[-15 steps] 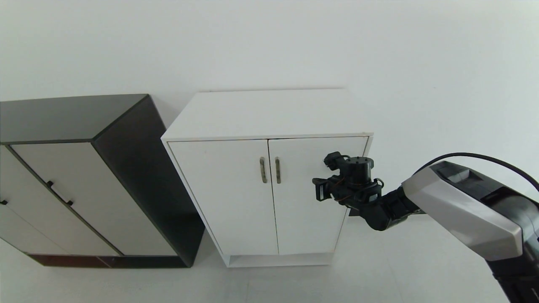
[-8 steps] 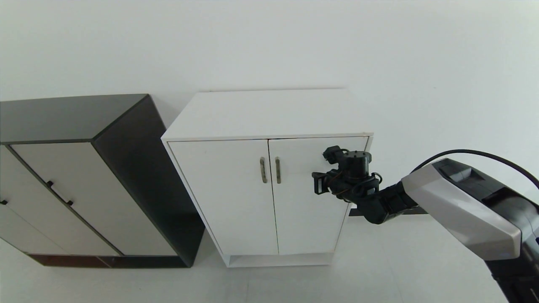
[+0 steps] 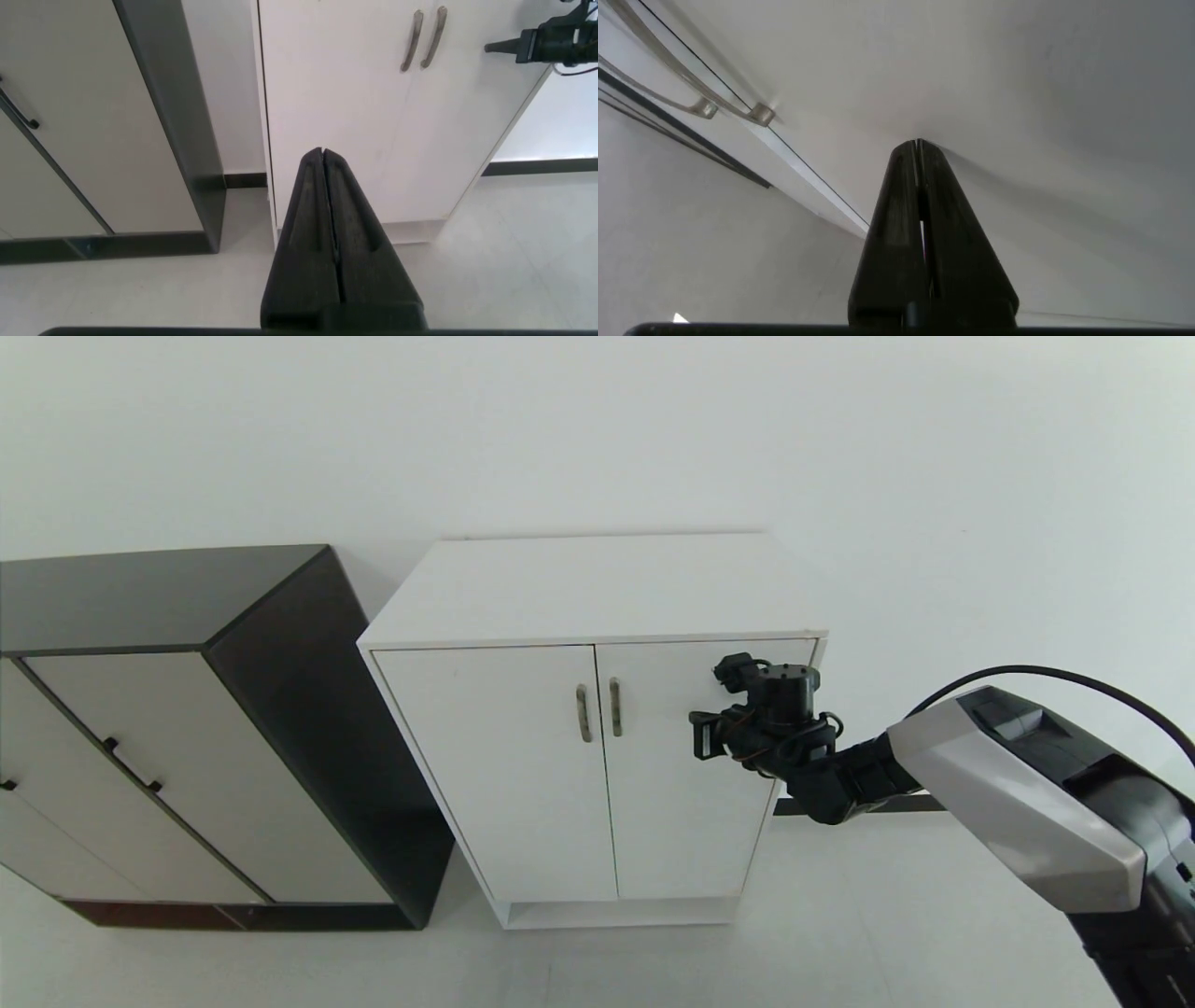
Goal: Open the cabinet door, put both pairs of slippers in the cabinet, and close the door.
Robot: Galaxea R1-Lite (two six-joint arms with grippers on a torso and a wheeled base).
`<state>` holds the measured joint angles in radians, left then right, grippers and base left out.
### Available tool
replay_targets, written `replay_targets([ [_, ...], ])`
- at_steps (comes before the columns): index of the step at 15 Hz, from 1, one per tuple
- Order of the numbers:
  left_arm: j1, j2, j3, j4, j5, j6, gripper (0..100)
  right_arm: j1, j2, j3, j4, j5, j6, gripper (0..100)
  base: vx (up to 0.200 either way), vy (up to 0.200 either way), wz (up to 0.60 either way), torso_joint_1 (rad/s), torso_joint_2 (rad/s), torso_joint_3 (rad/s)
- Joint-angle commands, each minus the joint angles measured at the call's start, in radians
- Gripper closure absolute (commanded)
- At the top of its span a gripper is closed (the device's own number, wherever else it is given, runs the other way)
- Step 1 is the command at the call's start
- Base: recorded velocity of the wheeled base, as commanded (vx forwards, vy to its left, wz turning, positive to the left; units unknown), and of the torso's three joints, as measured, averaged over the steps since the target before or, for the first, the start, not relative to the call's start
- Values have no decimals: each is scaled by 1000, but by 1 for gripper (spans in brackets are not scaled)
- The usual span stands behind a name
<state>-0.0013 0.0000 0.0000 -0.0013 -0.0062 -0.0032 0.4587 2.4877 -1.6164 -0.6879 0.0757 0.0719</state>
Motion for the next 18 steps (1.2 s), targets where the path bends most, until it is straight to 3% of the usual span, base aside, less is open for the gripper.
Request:
replay_targets([
  [1, 0, 0, 0, 0, 0, 0, 100, 0, 2, 0, -2, -11, 0, 100, 0, 0, 0, 0, 0, 0],
  [4, 0, 0, 0, 0, 0, 0, 100, 3, -61, 79, -9, -50, 11, 100, 0, 0, 0, 0, 0, 0],
  [7, 0, 0, 0, 0, 0, 0, 100, 17, -283, 378, -78, -59, 31, 100, 0, 0, 0, 0, 0, 0],
  [10, 0, 0, 0, 0, 0, 0, 100, -6, -507, 734, -147, -151, 32, 100, 0, 0, 0, 0, 0, 0],
  [13, 0, 2, 0, 0, 0, -1, 100, -112, -696, 1102, -305, -234, 25, 100, 0, 0, 0, 0, 0, 0],
  [15, 0, 2, 0, 0, 0, -4, 100, -272, -891, 1280, -308, -252, -21, 100, 0, 0, 0, 0, 0, 0],
  [18, 0, 0, 0, 0, 3, -15, 100, -308, -1093, 1517, -306, -252, -24, 100, 0, 0, 0, 0, 0, 0],
])
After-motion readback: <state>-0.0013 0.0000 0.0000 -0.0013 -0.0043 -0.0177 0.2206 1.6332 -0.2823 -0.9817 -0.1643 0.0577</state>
